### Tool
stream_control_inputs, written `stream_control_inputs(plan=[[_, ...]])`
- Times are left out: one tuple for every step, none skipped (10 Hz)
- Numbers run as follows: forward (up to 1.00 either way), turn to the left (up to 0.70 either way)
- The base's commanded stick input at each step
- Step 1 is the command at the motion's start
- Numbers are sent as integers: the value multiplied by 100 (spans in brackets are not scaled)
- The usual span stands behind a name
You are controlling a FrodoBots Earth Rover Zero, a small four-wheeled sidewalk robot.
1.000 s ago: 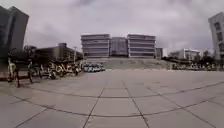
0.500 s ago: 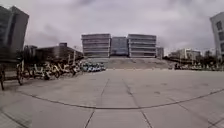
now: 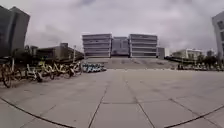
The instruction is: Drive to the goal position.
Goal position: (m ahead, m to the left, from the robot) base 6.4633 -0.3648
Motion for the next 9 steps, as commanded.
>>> stream_control_inputs(plan=[[100, -9], [100, 0], [100, 0], [100, 0], [100, 0], [100, 0], [100, 0], [100, 0], [100, 0]])
